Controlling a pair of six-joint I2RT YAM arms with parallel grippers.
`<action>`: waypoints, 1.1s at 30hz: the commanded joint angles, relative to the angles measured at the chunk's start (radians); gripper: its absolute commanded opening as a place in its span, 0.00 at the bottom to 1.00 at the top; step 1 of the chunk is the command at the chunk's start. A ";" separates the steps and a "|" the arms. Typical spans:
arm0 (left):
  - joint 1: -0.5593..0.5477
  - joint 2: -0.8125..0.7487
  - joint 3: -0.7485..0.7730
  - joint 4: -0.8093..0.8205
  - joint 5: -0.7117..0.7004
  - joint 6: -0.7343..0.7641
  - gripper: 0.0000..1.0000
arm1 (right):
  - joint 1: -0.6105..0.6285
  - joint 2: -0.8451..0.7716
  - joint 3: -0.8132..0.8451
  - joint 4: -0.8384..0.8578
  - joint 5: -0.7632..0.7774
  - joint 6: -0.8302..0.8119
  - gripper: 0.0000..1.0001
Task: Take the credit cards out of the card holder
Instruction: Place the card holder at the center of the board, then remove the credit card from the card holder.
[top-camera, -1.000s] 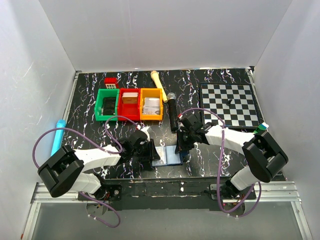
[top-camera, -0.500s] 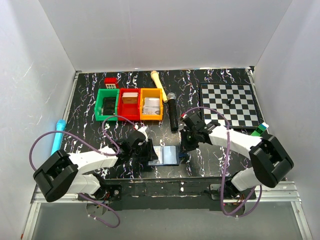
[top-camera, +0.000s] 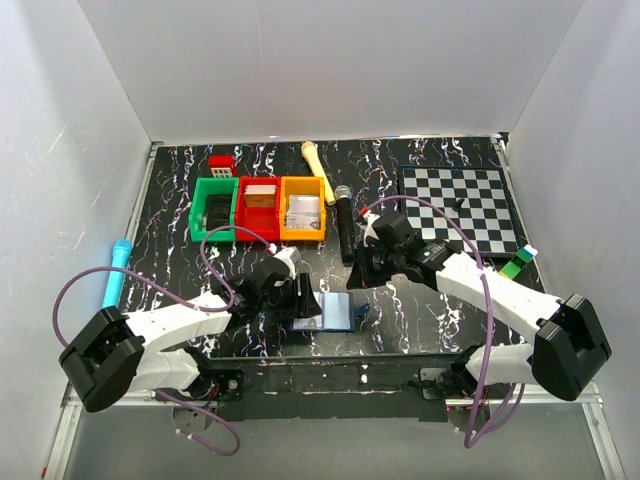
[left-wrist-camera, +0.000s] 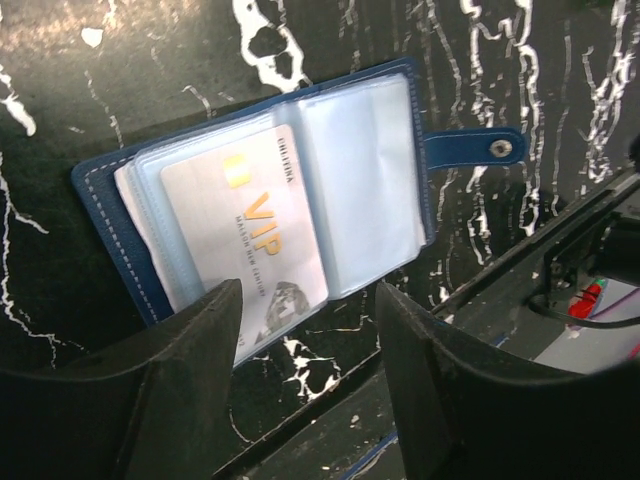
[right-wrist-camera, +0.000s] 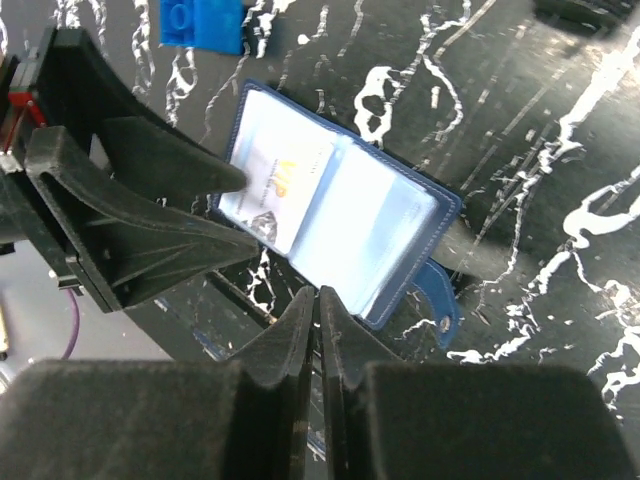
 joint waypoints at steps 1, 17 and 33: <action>0.001 -0.053 0.056 -0.002 0.032 0.022 0.56 | 0.040 0.031 0.067 0.047 -0.055 -0.019 0.20; 0.001 -0.222 -0.021 -0.098 -0.097 -0.024 0.41 | 0.080 0.054 -0.153 0.549 -0.058 0.220 0.59; 0.028 -0.243 -0.098 -0.080 -0.189 -0.052 0.00 | 0.075 0.279 -0.128 0.641 -0.202 0.301 0.35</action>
